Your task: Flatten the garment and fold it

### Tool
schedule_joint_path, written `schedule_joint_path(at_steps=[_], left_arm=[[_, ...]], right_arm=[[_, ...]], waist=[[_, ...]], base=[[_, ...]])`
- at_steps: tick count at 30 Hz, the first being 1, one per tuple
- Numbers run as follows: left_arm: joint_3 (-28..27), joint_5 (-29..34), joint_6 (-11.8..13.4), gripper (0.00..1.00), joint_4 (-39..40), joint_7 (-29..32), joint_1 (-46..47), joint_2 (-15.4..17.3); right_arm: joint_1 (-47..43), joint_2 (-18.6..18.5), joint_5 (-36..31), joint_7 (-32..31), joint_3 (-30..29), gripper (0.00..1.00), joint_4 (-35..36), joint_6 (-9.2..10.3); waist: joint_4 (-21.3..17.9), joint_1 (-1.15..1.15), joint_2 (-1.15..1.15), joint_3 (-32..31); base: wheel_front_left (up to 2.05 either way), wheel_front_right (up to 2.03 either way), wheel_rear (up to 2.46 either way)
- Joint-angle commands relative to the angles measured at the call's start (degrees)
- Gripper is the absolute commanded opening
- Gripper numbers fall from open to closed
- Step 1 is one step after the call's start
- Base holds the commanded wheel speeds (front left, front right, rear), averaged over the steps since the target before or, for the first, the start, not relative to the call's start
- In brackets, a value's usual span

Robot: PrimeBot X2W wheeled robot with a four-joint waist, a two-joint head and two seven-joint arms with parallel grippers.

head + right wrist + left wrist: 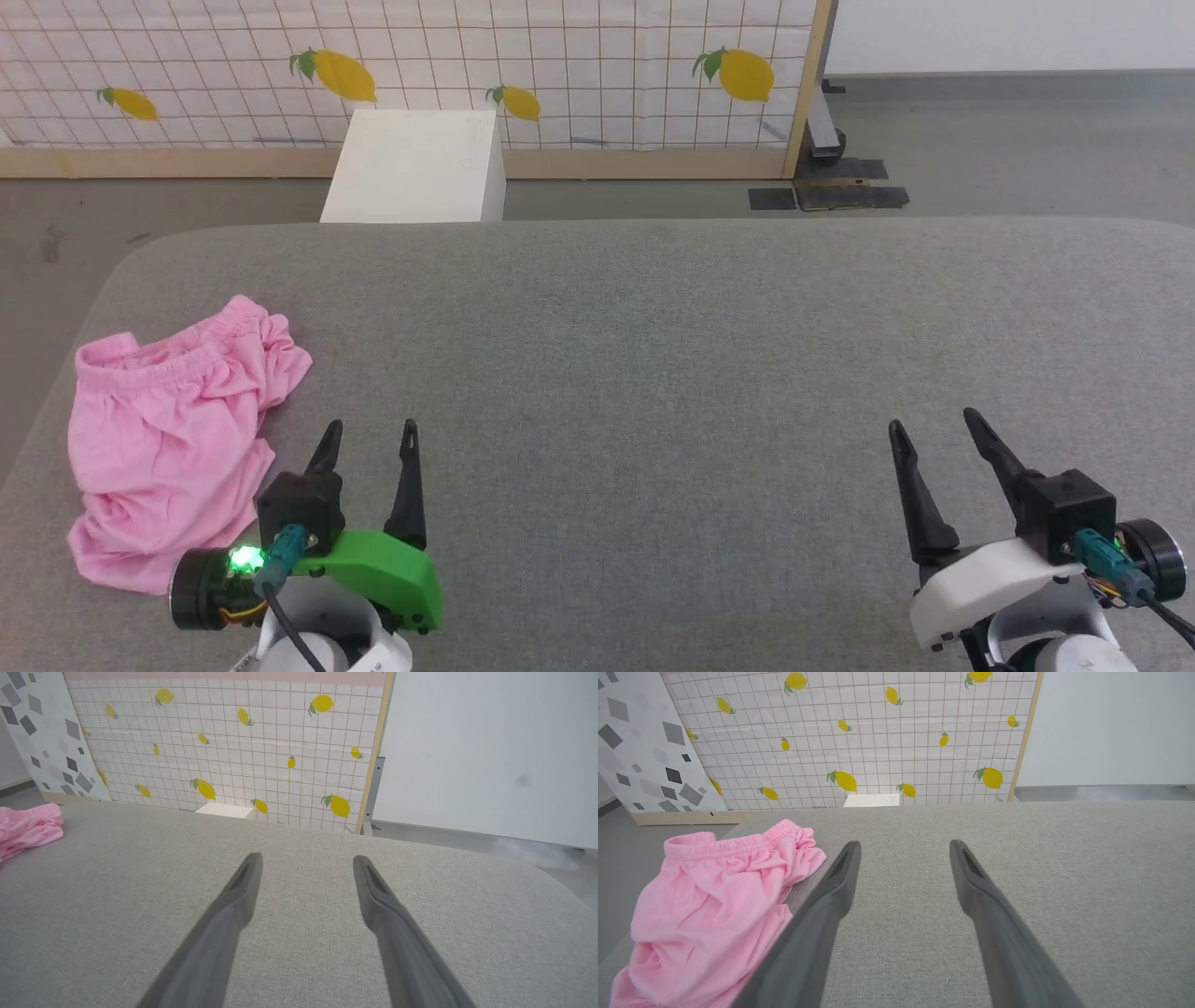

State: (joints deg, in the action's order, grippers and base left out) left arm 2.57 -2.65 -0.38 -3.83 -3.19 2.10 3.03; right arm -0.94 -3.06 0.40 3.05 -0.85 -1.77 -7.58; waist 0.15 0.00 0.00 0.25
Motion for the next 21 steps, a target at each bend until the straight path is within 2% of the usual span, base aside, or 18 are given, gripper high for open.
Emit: schedule_joint_path(at_steps=[1, 21], left_arm=[[0.2, -0.7, 0.2, 1.00, -0.4, -0.6, 1.3, 0.0], [1.1, -2.9, 0.2, 1.00, -2.6, -2.9, 2.6, -0.1]], right_arm=[[1.3, 0.0, 0.3, 0.7, -0.2, 1.00, -0.2, 0.02], [1.7, 0.1, 1.1, 3.0, -1.1, 1.00, -0.7, 0.04]], waist=[[0.0, 0.00, 0.00, 0.0], [0.3, 0.00, 0.00, 0.1]], base=[[0.00, 0.00, 0.00], [0.00, 0.00, 0.00]])
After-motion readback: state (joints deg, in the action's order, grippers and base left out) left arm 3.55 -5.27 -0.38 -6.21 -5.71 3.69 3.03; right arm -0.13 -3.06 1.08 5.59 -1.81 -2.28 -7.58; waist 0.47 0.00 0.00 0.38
